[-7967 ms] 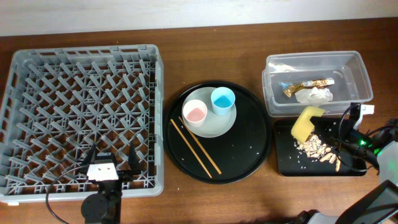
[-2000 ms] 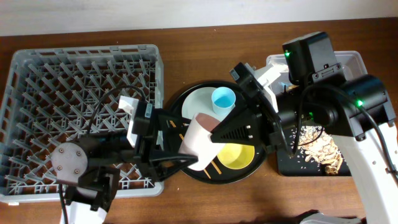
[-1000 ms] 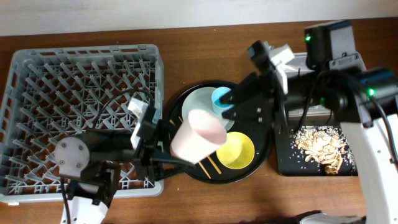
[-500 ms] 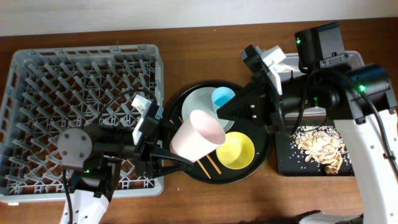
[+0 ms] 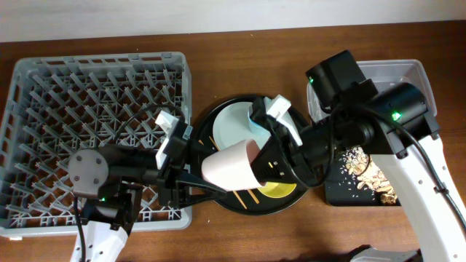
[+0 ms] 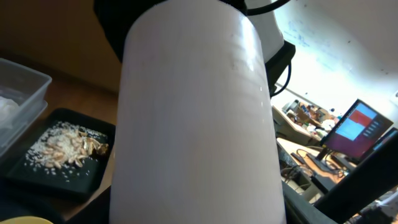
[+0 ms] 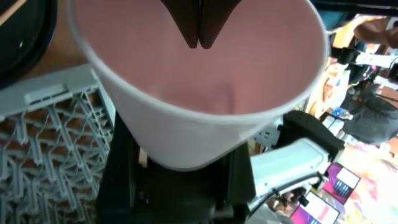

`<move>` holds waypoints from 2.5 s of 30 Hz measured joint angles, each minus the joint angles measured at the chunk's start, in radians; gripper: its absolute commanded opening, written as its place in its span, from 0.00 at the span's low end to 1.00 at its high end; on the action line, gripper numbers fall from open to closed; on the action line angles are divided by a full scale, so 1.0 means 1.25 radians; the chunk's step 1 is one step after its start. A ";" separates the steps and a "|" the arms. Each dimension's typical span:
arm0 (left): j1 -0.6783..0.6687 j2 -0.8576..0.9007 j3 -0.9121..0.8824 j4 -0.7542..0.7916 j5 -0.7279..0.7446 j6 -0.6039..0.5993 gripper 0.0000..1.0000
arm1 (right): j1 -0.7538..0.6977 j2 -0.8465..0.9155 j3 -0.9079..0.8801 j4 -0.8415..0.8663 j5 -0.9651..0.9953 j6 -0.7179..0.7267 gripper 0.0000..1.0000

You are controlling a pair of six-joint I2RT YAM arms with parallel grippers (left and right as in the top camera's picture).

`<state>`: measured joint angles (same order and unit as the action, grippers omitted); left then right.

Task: Sort waste into correct bins and load items into the dishwasher rack

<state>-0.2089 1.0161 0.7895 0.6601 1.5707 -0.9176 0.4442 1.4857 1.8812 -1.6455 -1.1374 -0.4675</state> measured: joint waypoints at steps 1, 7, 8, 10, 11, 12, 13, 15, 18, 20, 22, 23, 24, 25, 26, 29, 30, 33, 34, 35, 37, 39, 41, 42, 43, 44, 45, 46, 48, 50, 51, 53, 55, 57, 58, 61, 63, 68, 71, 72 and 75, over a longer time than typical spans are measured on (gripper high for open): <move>0.002 0.000 0.000 0.007 -0.002 0.000 0.30 | 0.000 0.000 0.000 -0.007 0.007 -0.003 0.04; 0.046 0.000 0.000 0.012 -0.002 0.000 0.30 | 0.000 0.000 0.000 -0.031 0.037 -0.013 0.04; 0.056 0.000 0.000 0.012 -0.002 0.000 0.31 | 0.000 0.000 0.000 -0.031 0.041 -0.013 0.04; 0.066 0.000 0.000 0.012 -0.005 -0.002 0.30 | 0.000 0.000 -0.007 -0.031 0.046 -0.019 0.04; 0.069 0.000 0.000 0.012 -0.009 -0.003 0.30 | 0.000 0.000 -0.016 -0.031 0.046 -0.024 0.04; 0.070 0.000 0.000 0.012 -0.014 -0.003 0.30 | 0.000 0.000 -0.029 -0.031 0.048 -0.027 0.04; 0.073 0.000 0.000 0.012 -0.021 -0.003 0.30 | 0.002 0.000 -0.039 -0.026 0.049 -0.029 0.04; 0.075 0.000 0.000 0.012 -0.035 -0.005 0.30 | 0.021 0.000 -0.068 -0.005 0.054 -0.031 0.04; 0.076 0.000 0.000 0.012 -0.079 -0.006 0.30 | 0.052 0.000 -0.087 0.009 0.057 -0.032 0.04; 0.090 0.000 0.000 0.012 -0.089 -0.018 0.30 | 0.038 -0.002 -0.087 0.002 0.060 -0.032 0.05; 0.144 0.001 0.005 0.012 -0.093 -0.037 0.29 | -0.004 -0.014 -0.089 0.000 0.070 -0.030 0.09; 0.180 0.001 0.008 0.013 -0.093 -0.044 0.29 | -0.063 -0.029 -0.090 -0.002 0.092 -0.018 0.11; 0.244 0.001 0.016 0.012 -0.094 -0.058 0.28 | -0.094 -0.037 -0.090 -0.002 0.108 -0.009 0.12; 0.282 0.003 0.022 0.013 -0.092 -0.071 0.28 | -0.121 -0.040 -0.090 -0.002 0.123 -0.002 0.12; 0.334 0.005 0.031 0.013 -0.087 -0.088 0.27 | -0.153 -0.042 -0.090 -0.002 0.154 0.013 0.12; 0.451 0.026 0.072 0.014 -0.068 -0.135 0.25 | -0.227 -0.036 -0.090 -0.002 0.210 0.037 0.14; 0.482 0.036 0.083 0.014 -0.062 -0.145 0.24 | -0.246 -0.031 -0.090 -0.001 0.229 0.042 0.16; 0.513 0.049 0.086 0.014 -0.053 -0.160 0.24 | -0.249 -0.016 -0.090 0.000 0.276 0.057 0.25; 0.515 0.054 0.086 0.014 -0.050 -0.162 0.24 | -0.249 -0.012 -0.090 0.000 0.289 0.067 0.39; 0.515 0.056 0.086 0.009 -0.047 -0.163 0.24 | -0.249 -0.009 -0.090 0.001 0.300 0.074 0.52; 0.515 0.060 0.087 -0.001 -0.045 -0.164 0.25 | -0.249 -0.006 -0.090 0.006 0.317 0.083 0.99; 0.515 0.060 0.087 -0.001 -0.033 -0.164 0.41 | -0.249 -0.006 -0.090 0.018 0.324 0.082 0.99; 0.515 0.060 0.087 -0.003 -0.020 -0.165 0.64 | -0.249 -0.006 -0.090 0.021 0.326 0.084 0.99; 0.515 0.060 0.087 -0.011 -0.017 -0.168 0.84 | -0.249 -0.006 -0.090 0.021 0.326 0.084 0.99; 0.515 0.060 0.087 -0.014 -0.013 -0.169 0.99 | -0.249 -0.006 -0.090 0.021 0.327 0.084 0.99; 0.515 0.060 0.087 -0.014 -0.011 -0.169 0.99 | -0.249 -0.006 -0.090 0.021 0.327 0.085 0.99; 0.511 0.060 0.087 -0.014 -0.009 -0.170 0.99 | -0.249 -0.006 -0.090 0.021 0.327 0.085 0.96; 0.507 0.060 0.087 -0.016 -0.008 -0.170 0.99 | -0.249 -0.006 -0.090 0.036 0.329 0.098 0.95; 0.497 0.060 0.087 -0.016 -0.008 -0.169 0.99 | -0.249 -0.006 -0.104 0.112 0.339 0.162 0.93; 0.495 0.060 0.086 -0.016 -0.006 -0.167 0.99 | -0.249 -0.008 -0.186 0.248 0.343 0.261 0.88; 0.496 0.060 0.083 -0.016 -0.005 -0.164 0.99 | -0.244 -0.009 -0.251 0.325 0.345 0.306 0.82; 0.495 0.060 0.051 -0.014 -0.005 -0.151 0.99 | -0.212 0.000 -0.420 0.570 0.322 0.378 0.75; 0.496 0.061 0.008 -0.016 -0.007 -0.135 0.99 | -0.168 0.008 -0.551 0.776 0.300 0.444 0.75; 0.495 0.064 -0.027 -0.016 -0.009 -0.116 0.99 | -0.103 0.014 -0.663 0.972 0.331 0.573 0.74; 0.495 0.064 -0.036 -0.016 -0.012 -0.111 0.99 | -0.064 0.020 -0.710 1.073 0.378 0.649 0.73; 0.495 0.064 -0.056 -0.016 -0.012 -0.094 0.99 | 0.003 0.052 -0.753 1.151 0.478 0.757 0.73; 0.495 0.064 -0.058 -0.016 -0.012 -0.085 0.99 | 0.045 0.105 -0.755 1.173 0.555 0.833 0.73; 0.495 0.064 -0.060 -0.016 -0.011 -0.064 0.99 | 0.062 0.204 -0.759 1.256 0.602 0.877 0.50; 0.495 0.064 -0.060 -0.016 -0.009 -0.038 0.99 | 0.063 0.242 -0.763 1.327 0.607 0.887 0.10; 0.495 0.064 -0.060 -0.016 -0.008 -0.032 0.99 | 0.064 0.243 -0.764 1.348 0.607 0.889 0.04; 0.495 0.064 -0.061 -0.016 -0.008 -0.020 0.99 | 0.065 0.243 -0.763 1.381 0.610 0.891 0.04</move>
<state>0.4095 1.0962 0.7132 0.6403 1.5608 -0.9428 0.5255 1.7889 0.9276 0.0803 -0.3748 0.6464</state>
